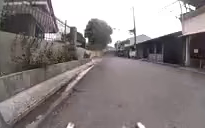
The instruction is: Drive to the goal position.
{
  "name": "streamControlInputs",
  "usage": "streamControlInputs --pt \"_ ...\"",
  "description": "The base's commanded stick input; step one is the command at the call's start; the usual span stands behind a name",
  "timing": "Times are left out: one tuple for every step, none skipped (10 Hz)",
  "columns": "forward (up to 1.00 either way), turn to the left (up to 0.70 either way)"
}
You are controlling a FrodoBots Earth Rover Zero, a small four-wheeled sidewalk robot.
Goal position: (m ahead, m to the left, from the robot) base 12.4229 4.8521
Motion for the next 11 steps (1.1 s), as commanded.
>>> streamControlInputs --pt "0.7 0.0" --pt "0.7 0.0" --pt "0.7 0.0" --pt "0.7 -0.03" --pt "0.7 -0.09" --pt "0.7 -0.14" --pt "0.7 -0.14" --pt "0.7 -0.14" --pt "0.7 -0.11" --pt "0.7 -0.02" --pt "0.7 0.0"
